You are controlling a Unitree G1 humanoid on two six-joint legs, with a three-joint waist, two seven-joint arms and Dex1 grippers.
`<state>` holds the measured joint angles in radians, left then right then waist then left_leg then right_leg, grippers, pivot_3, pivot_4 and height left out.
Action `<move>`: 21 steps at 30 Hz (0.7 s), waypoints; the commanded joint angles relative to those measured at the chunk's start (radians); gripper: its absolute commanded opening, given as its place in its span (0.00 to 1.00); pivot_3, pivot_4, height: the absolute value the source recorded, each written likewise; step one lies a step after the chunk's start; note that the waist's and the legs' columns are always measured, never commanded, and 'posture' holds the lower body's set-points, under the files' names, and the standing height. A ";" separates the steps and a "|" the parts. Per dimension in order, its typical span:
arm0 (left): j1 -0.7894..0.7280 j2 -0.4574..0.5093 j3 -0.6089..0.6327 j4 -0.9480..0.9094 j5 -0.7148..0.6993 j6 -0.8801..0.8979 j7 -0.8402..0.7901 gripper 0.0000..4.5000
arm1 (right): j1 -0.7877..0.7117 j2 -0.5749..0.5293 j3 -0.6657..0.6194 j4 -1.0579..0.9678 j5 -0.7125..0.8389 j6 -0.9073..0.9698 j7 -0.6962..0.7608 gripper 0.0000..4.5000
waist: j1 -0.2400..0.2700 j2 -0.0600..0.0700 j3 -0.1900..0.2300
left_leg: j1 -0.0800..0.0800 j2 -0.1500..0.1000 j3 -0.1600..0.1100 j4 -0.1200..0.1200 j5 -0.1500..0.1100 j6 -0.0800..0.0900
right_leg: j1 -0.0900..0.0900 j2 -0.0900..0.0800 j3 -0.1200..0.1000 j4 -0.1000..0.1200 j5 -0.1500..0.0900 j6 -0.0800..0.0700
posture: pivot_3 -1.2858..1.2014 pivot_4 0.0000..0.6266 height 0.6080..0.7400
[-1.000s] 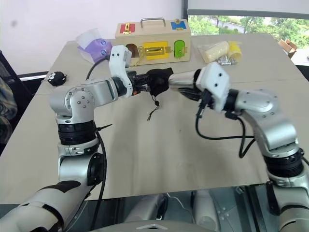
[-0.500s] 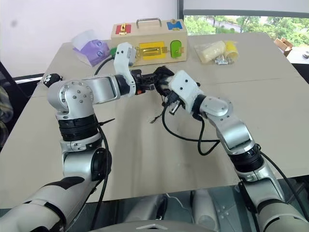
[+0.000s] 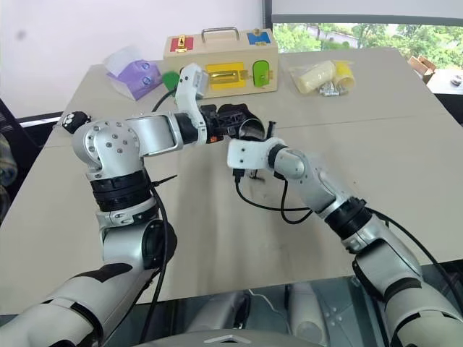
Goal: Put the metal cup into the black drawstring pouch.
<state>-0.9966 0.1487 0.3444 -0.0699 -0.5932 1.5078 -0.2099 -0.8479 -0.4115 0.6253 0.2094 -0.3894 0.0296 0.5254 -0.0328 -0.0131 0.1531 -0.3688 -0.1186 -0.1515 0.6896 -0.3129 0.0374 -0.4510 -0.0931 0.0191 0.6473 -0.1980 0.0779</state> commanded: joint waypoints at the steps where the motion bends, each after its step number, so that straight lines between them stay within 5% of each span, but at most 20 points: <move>1: -0.050 -0.019 0.020 -0.026 -0.038 0.014 -0.012 0.00 | -0.063 -0.008 0.022 0.091 -0.055 -0.151 0.047 0.01 | -0.006 0.000 0.000 | 0.000 0.000 0.000 0.000 0.000 0.000 | 0.000 0.000 0.000 0.000 0.000 0.000 | 0.52 0.24 0.77; 7: -0.034 -0.041 0.033 -0.071 -0.044 0.053 -0.017 0.00 | -0.120 0.048 -0.094 0.251 0.017 -0.185 0.058 0.01 | -0.013 0.000 0.000 | 0.001 0.001 0.000 0.000 0.000 -0.001 | 0.000 0.001 0.001 0.000 0.000 0.000 | 0.52 0.24 0.77; 17: 0.013 -0.044 0.037 -0.115 -0.052 0.070 -0.034 0.00 | -0.114 0.063 -0.243 0.201 0.125 -0.170 0.099 0.01 | -0.010 0.000 0.000 | 0.001 0.001 -0.001 -0.001 0.000 -0.001 | 0.000 0.002 0.001 0.000 0.000 0.000 | 0.52 0.24 0.77; 18: 0.005 -0.049 0.055 -0.095 -0.045 0.062 -0.025 0.00 | -0.108 0.056 -0.252 0.178 0.133 -0.172 0.106 0.17 | -0.010 0.000 0.000 | 0.001 0.001 -0.001 -0.001 0.000 -0.001 | 0.000 0.002 0.001 0.000 0.000 0.000 | 0.52 0.24 0.77; 21: -0.017 -0.058 0.107 -0.033 -0.025 0.042 0.004 0.00 | -0.080 0.040 -0.280 0.101 0.154 -0.187 0.109 0.42 | -0.009 0.000 0.000 | 0.001 0.001 -0.001 -0.001 0.000 -0.001 | 0.000 0.002 0.001 0.000 0.000 0.000 | 0.52 0.24 0.77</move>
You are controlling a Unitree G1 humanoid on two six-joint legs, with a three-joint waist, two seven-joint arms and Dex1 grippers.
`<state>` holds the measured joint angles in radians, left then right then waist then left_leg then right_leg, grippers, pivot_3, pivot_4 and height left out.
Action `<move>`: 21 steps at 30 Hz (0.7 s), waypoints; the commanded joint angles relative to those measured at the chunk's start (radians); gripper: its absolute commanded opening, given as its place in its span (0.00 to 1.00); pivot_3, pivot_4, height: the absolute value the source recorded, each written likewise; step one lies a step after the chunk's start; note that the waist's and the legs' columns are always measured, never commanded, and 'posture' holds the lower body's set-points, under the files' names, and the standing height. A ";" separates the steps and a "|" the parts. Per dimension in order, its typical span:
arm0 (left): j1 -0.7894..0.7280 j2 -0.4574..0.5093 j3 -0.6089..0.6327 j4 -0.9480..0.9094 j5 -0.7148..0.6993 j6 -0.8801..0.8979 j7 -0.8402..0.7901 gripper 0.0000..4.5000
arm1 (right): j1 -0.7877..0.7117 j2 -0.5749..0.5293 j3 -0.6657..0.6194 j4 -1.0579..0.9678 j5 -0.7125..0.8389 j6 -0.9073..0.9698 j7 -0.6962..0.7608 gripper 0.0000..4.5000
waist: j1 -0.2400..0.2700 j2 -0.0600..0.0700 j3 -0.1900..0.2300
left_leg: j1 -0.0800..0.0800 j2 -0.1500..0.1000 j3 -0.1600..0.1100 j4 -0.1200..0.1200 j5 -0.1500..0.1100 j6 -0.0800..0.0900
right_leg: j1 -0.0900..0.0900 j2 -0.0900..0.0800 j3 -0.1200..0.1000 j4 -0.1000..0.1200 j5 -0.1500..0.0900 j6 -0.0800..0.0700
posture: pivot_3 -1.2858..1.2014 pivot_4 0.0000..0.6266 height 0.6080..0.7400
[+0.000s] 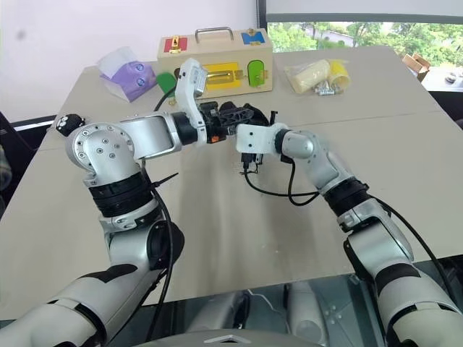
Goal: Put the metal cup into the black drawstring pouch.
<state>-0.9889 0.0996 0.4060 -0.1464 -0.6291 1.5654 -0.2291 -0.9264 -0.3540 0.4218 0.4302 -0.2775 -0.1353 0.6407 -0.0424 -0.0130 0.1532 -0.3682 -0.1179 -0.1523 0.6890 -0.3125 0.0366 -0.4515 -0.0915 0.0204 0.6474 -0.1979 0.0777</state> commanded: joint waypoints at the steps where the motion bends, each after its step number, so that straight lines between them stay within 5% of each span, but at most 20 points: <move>1: -0.031 -0.010 0.060 0.061 0.014 -0.019 0.032 0.00 | 0.013 -0.024 -0.083 -0.162 0.054 -0.006 0.012 0.52 | 0.000 0.000 0.000 | 0.000 0.000 0.000 0.000 0.000 0.000 | 0.000 0.000 0.000 0.000 0.000 0.000 | 0.52 0.24 0.77; 3: -0.050 -0.010 0.095 0.101 0.021 -0.024 0.050 0.00 | 0.043 -0.039 -0.098 -0.272 0.089 0.048 0.064 0.68 | 0.000 0.000 0.000 | 0.000 0.000 0.000 0.000 0.000 0.000 | 0.000 0.000 0.000 0.000 0.000 0.000 | 0.52 0.24 0.77; 12: -0.094 -0.035 0.180 0.166 0.027 -0.024 0.115 0.00 | 0.182 -0.122 -0.206 -0.685 0.271 0.340 0.189 0.68 | 0.008 0.000 0.000 | -0.001 0.000 -0.003 0.000 0.000 0.000 | 0.000 0.000 -0.001 0.000 0.000 0.000 | 0.52 0.24 0.77; 18: -0.103 -0.055 0.208 0.162 0.026 -0.022 0.140 0.00 | 0.356 -0.128 -0.362 -0.892 0.602 0.848 0.199 0.68 | 0.017 0.000 0.000 | -0.001 0.000 -0.003 0.000 0.000 0.000 | 0.000 -0.001 -0.001 0.000 0.000 0.000 | 0.52 0.24 0.77; 21: -0.092 -0.069 0.214 0.148 0.025 -0.016 0.153 0.00 | 0.391 -0.051 -0.395 -0.879 0.633 1.007 0.061 0.68 | 0.020 0.000 0.000 | -0.001 0.000 -0.003 0.000 0.000 0.000 | -0.001 -0.002 -0.001 0.000 0.000 0.000 | 0.52 0.24 0.77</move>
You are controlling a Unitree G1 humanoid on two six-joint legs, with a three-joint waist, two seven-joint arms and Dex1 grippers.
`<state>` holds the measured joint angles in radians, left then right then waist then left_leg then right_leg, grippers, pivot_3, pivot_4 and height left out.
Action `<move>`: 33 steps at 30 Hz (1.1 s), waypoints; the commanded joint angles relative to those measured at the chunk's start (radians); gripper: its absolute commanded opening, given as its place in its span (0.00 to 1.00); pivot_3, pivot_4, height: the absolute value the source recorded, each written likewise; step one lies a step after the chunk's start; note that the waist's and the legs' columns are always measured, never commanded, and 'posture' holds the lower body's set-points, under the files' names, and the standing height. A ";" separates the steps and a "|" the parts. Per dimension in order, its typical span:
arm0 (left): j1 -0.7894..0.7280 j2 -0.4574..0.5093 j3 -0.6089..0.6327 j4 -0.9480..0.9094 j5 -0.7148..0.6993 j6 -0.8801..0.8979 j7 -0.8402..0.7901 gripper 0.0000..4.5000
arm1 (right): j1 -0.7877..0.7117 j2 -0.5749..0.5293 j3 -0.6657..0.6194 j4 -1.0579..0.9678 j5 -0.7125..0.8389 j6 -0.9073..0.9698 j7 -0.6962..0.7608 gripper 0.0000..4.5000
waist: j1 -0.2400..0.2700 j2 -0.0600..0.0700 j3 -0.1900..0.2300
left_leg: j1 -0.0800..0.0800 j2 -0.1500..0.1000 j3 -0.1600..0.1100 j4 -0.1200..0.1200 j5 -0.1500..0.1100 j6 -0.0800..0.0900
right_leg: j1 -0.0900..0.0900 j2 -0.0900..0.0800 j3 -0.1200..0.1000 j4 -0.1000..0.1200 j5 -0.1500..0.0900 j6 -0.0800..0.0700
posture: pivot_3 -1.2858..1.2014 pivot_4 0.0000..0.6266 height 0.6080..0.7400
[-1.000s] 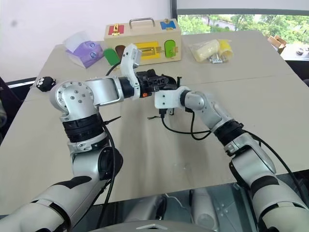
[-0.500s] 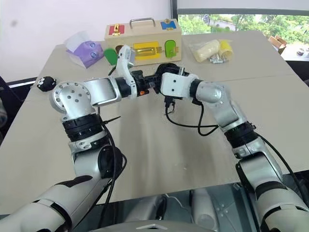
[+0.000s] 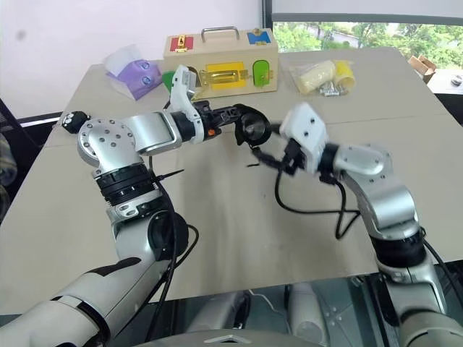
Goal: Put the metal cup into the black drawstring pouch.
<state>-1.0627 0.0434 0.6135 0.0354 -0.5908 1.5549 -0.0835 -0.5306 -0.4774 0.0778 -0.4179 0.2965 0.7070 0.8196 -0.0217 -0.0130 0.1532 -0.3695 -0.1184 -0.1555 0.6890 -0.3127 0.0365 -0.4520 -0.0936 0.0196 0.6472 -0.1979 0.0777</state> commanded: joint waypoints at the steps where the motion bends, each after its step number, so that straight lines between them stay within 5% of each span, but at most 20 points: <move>1: -0.014 -0.017 0.008 -0.039 -0.013 -0.004 0.010 0.00 | 0.010 0.100 -0.037 -0.020 0.067 0.208 -0.149 0.68 | -0.001 0.000 0.000 | 0.000 0.000 0.001 0.000 0.000 0.000 | -0.001 -0.001 0.001 0.001 0.000 0.000 | 0.52 0.24 0.77; 8: -0.009 -0.028 0.004 -0.055 -0.015 -0.001 0.021 0.00 | 0.043 0.250 0.145 0.162 -0.077 0.132 -0.333 0.68 | 0.007 0.000 0.000 | 0.002 -0.001 0.005 0.001 0.001 -0.002 | -0.004 -0.001 0.006 0.010 0.000 0.000 | 0.52 0.24 0.77; 15: 0.006 -0.031 0.002 -0.075 -0.015 0.004 0.022 0.00 | 0.033 0.414 0.131 0.347 -0.105 0.008 -0.440 0.68 | 0.004 0.000 0.000 | 0.002 0.000 0.006 0.001 0.001 -0.002 | -0.005 0.003 0.007 0.011 0.000 0.000 | 0.52 0.24 0.77; 20: 0.009 -0.029 0.007 -0.080 -0.015 0.005 0.022 0.00 | 0.044 0.426 0.108 0.366 -0.119 -0.054 -0.464 0.22 | 0.005 0.000 0.000 | 0.002 -0.001 0.006 0.001 0.001 -0.002 | -0.005 0.003 0.007 0.010 0.000 0.000 | 0.52 0.24 0.77; 22: 0.014 -0.026 0.005 -0.080 -0.013 0.001 0.022 0.00 | 0.052 0.415 0.093 0.356 -0.117 -0.069 -0.466 0.01 | 0.004 0.000 0.000 | 0.002 -0.001 0.006 0.001 0.001 -0.002 | -0.005 0.003 0.007 0.010 0.000 0.000 | 0.52 0.24 0.77; 28: 0.020 -0.016 0.003 -0.075 -0.011 -0.006 0.020 0.00 | 0.087 0.203 0.116 0.205 -0.166 -0.053 -0.368 0.01 | 0.005 0.000 0.000 | 0.002 -0.001 0.006 0.001 0.001 -0.002 | -0.005 0.003 0.007 0.010 0.000 0.000 | 0.52 0.24 0.77; 33: 0.156 0.048 -0.141 -0.162 -0.083 -0.066 -0.142 0.00 | -0.123 -0.009 0.055 0.154 -0.283 -0.201 -0.361 0.01 | -0.008 0.001 0.001 | 0.003 -0.001 0.010 0.001 0.001 -0.002 | -0.006 0.003 0.010 0.012 0.000 0.000 | 0.52 0.24 0.77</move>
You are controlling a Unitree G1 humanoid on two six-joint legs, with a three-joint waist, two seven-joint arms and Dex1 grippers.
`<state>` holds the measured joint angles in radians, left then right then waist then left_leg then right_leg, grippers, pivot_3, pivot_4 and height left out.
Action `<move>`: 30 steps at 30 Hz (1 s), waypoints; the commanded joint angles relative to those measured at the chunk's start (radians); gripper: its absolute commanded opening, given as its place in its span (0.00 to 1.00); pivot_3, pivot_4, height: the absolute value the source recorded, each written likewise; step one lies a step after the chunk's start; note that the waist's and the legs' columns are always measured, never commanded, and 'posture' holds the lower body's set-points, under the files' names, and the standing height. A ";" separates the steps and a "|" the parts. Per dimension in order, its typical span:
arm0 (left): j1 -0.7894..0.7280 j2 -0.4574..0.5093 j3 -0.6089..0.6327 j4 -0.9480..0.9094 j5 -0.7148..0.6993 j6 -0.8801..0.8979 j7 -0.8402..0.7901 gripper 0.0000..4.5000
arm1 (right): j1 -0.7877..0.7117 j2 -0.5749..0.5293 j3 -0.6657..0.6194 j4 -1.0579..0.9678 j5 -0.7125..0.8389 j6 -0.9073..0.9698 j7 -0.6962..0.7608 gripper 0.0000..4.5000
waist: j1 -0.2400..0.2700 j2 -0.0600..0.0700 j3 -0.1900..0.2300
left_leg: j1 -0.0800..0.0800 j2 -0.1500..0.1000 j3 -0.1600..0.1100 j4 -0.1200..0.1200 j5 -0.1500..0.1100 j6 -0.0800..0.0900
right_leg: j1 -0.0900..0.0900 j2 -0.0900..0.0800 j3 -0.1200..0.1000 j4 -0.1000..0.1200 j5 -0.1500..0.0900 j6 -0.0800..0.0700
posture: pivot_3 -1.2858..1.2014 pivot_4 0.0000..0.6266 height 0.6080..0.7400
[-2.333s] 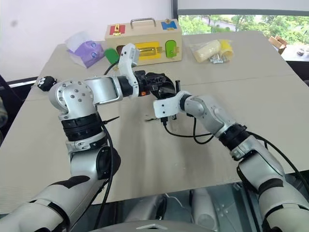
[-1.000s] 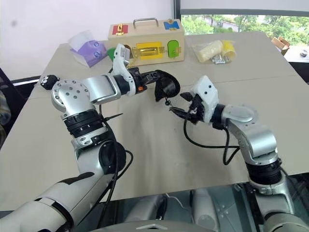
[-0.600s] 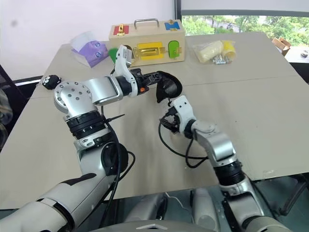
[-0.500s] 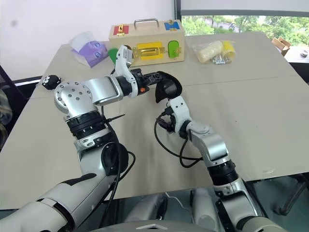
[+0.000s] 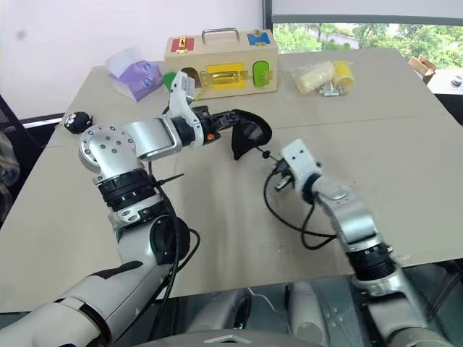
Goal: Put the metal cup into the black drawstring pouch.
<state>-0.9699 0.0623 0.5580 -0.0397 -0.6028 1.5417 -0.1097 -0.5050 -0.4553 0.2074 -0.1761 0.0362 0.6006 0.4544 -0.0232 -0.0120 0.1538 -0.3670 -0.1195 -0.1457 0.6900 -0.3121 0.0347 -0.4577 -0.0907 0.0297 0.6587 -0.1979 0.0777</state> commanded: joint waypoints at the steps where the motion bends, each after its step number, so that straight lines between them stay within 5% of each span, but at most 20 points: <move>1: 0.086 0.036 -0.096 -0.094 -0.082 -0.065 -0.137 0.00 | -0.191 -0.032 -0.086 -0.094 -0.009 -0.112 0.014 0.01 | -0.015 0.000 0.000 | 0.001 0.001 0.000 0.000 0.000 0.000 | 0.000 0.001 0.000 0.000 0.000 0.000 | 0.52 0.24 0.77; 8: 0.205 0.235 -0.386 -0.124 0.026 -0.405 -0.359 0.67 | -0.342 0.025 -0.078 -0.146 0.052 -0.114 0.073 0.00 | -0.015 -0.001 0.000 | 0.001 0.005 0.000 -0.002 -0.001 -0.003 | -0.001 0.001 0.000 -0.001 0.000 -0.001 | 0.52 0.24 0.77; 18: 0.214 0.243 -0.482 -0.186 0.021 -0.723 -0.536 0.67 | -0.365 0.070 -0.028 -0.120 0.048 -0.131 0.103 0.00 | 0.002 -0.001 0.000 | -0.001 0.003 -0.002 -0.001 -0.001 -0.003 | -0.001 0.001 -0.002 -0.003 0.001 -0.001 | 0.52 0.24 0.77; 30: 0.256 0.301 -0.544 -0.234 -0.004 -0.746 -0.623 0.67 | -0.374 0.085 -0.015 -0.062 0.010 -0.165 0.102 0.00 | 0.002 -0.001 0.000 | -0.001 0.003 -0.002 -0.002 0.000 -0.002 | -0.001 0.002 -0.001 -0.002 0.001 -0.001 | 0.52 0.24 0.77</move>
<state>-0.7210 0.3423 0.0219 -0.2271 -0.5935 0.8183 -0.7043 -0.8487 -0.3668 0.2026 -0.2213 0.0587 0.4583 0.5615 -0.0209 -0.0126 0.1536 -0.3678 -0.1168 -0.1475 0.6883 -0.3126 0.0322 -0.4587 -0.0887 0.0284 0.6566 -0.1974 0.0762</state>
